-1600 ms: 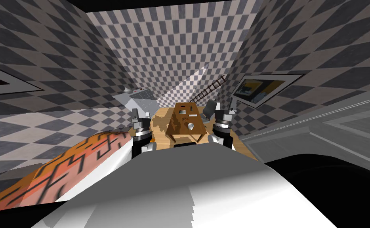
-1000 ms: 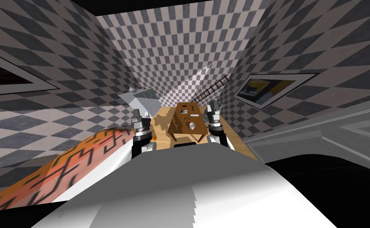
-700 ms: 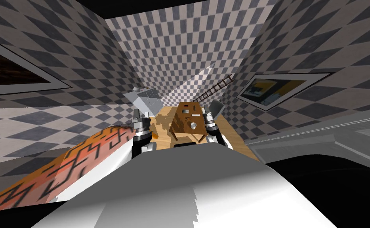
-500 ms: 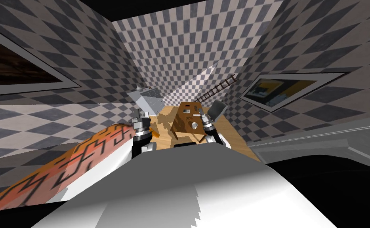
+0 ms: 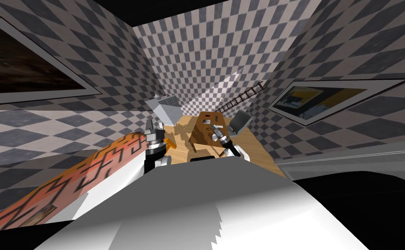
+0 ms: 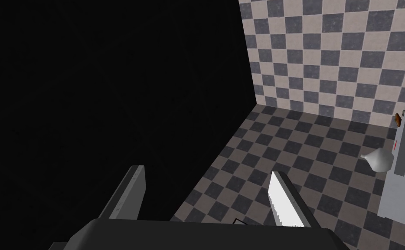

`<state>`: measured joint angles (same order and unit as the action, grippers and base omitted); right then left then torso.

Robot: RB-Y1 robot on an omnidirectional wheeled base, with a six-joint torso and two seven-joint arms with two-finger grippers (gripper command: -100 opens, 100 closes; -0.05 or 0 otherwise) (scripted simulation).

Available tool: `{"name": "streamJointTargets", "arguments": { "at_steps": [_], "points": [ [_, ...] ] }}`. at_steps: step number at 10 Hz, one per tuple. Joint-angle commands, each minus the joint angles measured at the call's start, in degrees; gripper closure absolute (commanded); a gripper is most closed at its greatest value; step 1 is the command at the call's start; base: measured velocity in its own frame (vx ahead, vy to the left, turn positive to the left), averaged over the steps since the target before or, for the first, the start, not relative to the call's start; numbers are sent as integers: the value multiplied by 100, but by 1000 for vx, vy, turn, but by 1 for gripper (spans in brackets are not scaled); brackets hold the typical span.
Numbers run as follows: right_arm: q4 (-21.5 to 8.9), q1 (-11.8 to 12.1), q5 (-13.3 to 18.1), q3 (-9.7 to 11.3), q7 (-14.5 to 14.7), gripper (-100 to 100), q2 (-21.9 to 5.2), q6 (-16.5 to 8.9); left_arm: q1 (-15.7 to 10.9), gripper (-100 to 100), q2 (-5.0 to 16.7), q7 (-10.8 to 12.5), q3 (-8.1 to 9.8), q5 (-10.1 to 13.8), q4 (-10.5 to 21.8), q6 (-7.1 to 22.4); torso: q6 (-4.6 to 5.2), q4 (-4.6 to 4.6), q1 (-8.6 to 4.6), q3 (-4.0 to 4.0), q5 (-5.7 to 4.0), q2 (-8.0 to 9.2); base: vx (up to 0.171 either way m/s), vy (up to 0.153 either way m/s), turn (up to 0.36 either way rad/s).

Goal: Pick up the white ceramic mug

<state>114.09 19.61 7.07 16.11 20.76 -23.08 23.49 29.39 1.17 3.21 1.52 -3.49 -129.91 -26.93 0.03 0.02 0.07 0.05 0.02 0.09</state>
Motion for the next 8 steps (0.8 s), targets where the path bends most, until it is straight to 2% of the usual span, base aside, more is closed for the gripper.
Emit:
{"name": "streamJointTargets", "arguments": {
  "at_steps": [1,4,5,8],
  "points": [
    [-193,-89,197,230,211,-100,-195,-204,0,0,0,0,0,0,0,0,0,0,0,0,0,0,-13,26,83],
    [-743,-427,668,703,653,-100,-729,-600,0,0,0,0,0,0,0,0,-2,-1,5,-2,1,-2,-21,42,134],
    [-800,-427,668,703,653,-100,-732,-600,0,0,0,0,0,0,0,0,-2,-1,9,-1,1,-1,-12,31,37],
    [-1416,-762,1191,1171,1093,-100,-1211,-1001,0,0,0,0,0,0,0,0,-1,-1,2,-4,0,-6,-8,33,91]
  ]
}}
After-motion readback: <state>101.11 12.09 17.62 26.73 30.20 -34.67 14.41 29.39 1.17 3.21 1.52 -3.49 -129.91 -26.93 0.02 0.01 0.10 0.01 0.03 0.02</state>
